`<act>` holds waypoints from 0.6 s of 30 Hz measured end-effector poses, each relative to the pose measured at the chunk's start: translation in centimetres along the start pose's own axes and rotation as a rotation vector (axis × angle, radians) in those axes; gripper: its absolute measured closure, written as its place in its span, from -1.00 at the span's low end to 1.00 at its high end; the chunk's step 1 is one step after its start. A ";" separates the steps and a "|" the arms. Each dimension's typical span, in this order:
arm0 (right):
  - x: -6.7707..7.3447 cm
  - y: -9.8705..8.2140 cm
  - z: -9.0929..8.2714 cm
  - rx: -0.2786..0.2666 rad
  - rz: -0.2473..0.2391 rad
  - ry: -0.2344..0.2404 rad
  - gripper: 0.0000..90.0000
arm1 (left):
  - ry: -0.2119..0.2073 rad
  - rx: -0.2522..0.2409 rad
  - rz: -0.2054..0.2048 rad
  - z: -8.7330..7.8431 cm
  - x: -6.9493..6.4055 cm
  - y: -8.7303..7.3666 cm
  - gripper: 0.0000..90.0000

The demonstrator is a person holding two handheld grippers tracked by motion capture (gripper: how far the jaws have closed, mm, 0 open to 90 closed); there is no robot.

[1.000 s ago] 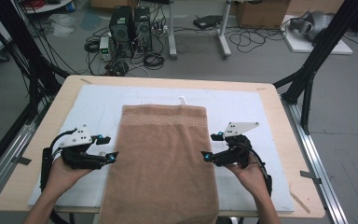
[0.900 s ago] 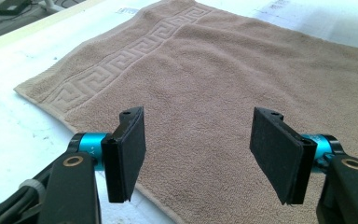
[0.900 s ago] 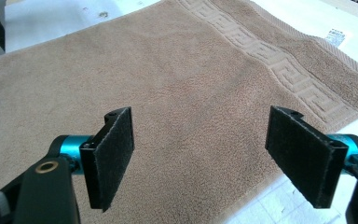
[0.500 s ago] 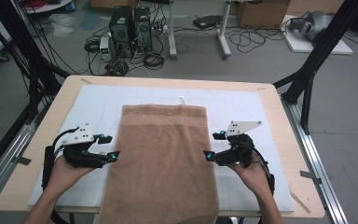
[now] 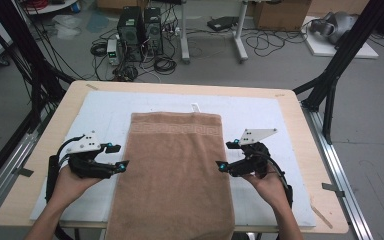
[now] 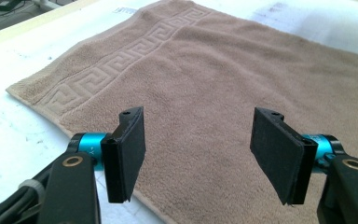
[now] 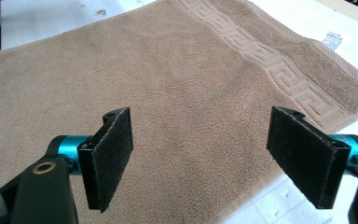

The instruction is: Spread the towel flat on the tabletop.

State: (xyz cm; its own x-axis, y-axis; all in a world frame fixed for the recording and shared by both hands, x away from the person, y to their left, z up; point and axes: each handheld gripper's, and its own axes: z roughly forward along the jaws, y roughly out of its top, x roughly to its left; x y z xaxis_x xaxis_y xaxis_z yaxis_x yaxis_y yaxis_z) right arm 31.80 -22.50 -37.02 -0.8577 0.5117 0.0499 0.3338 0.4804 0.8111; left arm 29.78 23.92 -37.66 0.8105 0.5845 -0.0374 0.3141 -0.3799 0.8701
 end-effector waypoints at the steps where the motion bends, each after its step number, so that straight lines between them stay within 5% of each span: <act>1: -0.1 0.1 0.0 -0.004 0.001 -0.002 -0.52 | 0.004 0.001 -0.002 0.1 0.1 0.3 -0.20; 7: -0.9 1.3 -0.2 -0.013 -0.003 -0.016 -0.53 | 0.017 0.015 0.010 0.6 0.4 1.7 -0.20; 18: -0.9 1.4 0.2 -0.007 -0.014 -0.009 -0.56 | 0.018 0.023 0.005 0.8 0.4 1.6 -0.21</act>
State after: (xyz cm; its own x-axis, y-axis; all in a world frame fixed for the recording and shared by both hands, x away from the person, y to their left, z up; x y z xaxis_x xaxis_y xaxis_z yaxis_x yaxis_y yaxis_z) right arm 33.10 -22.12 -36.05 -0.8587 0.5114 0.0332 0.3190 0.4828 0.8155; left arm 30.98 22.99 -36.66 0.8030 0.5955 -0.0241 0.3215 -0.3987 0.8589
